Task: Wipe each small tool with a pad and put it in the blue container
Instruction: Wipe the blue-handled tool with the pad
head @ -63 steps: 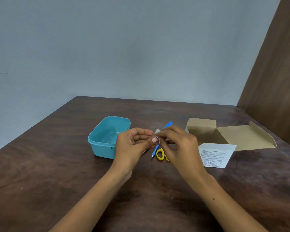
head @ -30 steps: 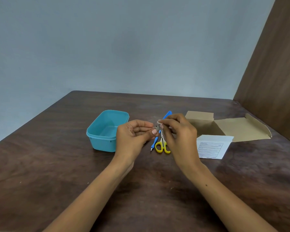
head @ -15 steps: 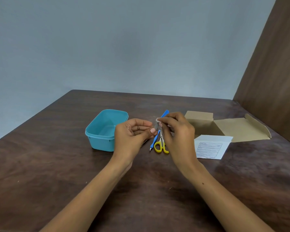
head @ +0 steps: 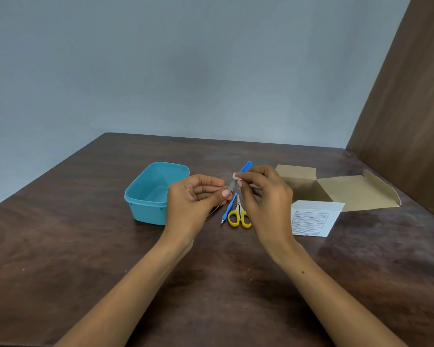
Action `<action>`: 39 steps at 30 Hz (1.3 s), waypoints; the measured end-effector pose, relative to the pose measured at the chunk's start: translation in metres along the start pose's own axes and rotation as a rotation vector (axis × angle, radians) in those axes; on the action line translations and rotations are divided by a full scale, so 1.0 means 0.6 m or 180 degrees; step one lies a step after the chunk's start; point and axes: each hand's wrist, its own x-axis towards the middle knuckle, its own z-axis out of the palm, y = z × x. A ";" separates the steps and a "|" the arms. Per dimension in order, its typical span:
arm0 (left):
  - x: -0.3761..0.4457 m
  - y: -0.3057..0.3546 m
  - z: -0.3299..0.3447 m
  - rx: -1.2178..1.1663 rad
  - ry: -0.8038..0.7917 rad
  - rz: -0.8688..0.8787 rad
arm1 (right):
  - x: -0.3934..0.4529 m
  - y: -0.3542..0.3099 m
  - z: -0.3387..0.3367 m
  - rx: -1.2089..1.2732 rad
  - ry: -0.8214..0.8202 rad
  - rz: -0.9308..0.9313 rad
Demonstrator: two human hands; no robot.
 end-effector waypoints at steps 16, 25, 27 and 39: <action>-0.002 -0.001 0.001 0.0038 0.0036 0.0059 | -0.003 0.000 -0.001 -0.0008 -0.0054 -0.0106; -0.003 0.001 -0.007 -0.0233 0.0108 -0.0086 | -0.011 -0.014 -0.002 0.0345 -0.0362 -0.0269; -0.005 0.005 -0.006 -0.0408 0.0040 -0.0219 | -0.010 -0.015 -0.005 0.0363 -0.0389 -0.0253; -0.001 0.002 -0.001 0.0208 -0.0058 0.0057 | 0.013 -0.010 -0.029 0.0973 -0.0352 0.0570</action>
